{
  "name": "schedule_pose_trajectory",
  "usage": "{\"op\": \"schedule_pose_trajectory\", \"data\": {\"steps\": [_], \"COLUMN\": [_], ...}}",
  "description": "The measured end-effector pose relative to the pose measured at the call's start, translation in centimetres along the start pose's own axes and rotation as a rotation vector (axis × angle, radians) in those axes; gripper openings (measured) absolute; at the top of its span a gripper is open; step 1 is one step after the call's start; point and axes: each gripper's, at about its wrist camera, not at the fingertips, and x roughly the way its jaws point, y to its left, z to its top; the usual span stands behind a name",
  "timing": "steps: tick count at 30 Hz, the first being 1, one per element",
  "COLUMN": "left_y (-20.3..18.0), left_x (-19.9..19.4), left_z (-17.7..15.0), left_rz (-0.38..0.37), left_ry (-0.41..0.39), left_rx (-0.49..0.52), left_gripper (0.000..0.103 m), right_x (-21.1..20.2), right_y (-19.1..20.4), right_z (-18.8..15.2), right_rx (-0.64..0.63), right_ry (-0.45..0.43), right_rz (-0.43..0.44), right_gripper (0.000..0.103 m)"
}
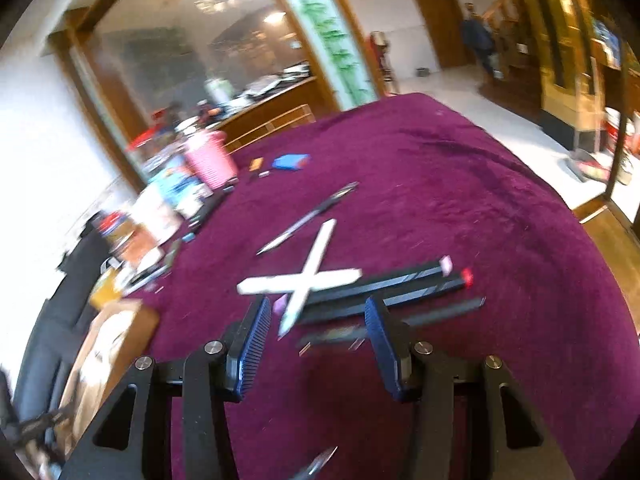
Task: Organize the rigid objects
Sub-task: 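Carry the black marker into the tray with the left tool while the right tool grasps a clear pen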
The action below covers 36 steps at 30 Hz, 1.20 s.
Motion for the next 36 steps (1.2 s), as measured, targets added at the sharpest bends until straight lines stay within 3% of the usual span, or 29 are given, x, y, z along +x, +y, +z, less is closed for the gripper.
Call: {"op": "schedule_pose_trajectory", "data": {"steps": [3,8,10,12,18,22,27,28,30,32,34,36], "left_y": [0.3,0.3,0.1,0.0,0.0,0.7,1.4,1.4,1.5,1.4,1.4,1.5], "left_x": [2.4,4.0,4.5,4.3,0.9,-1.9,-3.9,-4.2,-4.5,-4.7,-4.9,-4.9], "left_z": [1.0,3.1,3.8,3.7,1.7,0.6,-0.2,-0.4,-0.7,-0.9,-1.1,-1.1], "left_rz": [0.015,0.037,0.040,-0.006,-0.102,-0.096,-0.082,-0.080,-0.088,-0.100,-0.108,-0.117], "left_ry": [0.063,0.070,0.051,0.047,-0.033,-0.103,-0.167,-0.177,-0.185,-0.187,-0.190,-0.192], "left_rx": [-0.009,-0.051,-0.056,-0.079,-0.087,-0.088,-0.087,-0.085,-0.078,-0.072,-0.071,-0.077], "left_gripper": [0.014,0.015,0.025,0.037,0.057,0.060,0.061,0.061,0.061,0.061,0.061,0.061], "right_x": [-1.8,-3.5,-3.6,-3.3,-1.0,0.4,1.1,1.3,1.1,0.7,0.4,0.1], "right_y": [0.5,0.9,1.3,1.7,3.2,4.6,7.5,8.1,8.3,7.6,6.6,5.6], "right_z": [-1.3,-3.4,-4.2,-5.2,-7.5,-8.5,-10.0,-10.4,-10.7,-10.5,-10.2,-9.8], "right_rx": [-0.007,-0.021,-0.028,-0.035,-0.031,-0.072,-0.252,-0.297,-0.316,-0.299,-0.260,-0.197], "right_ry": [0.020,0.075,0.102,0.150,0.261,0.282,0.257,0.254,0.241,0.236,0.232,0.231], "right_rz": [0.025,0.014,0.011,0.017,0.017,-0.062,-0.216,-0.246,-0.248,-0.247,-0.226,-0.170], "right_gripper": [0.055,0.056,0.056,0.056,0.056,0.056,0.056,0.054,0.042,0.019,0.012,0.012]}}
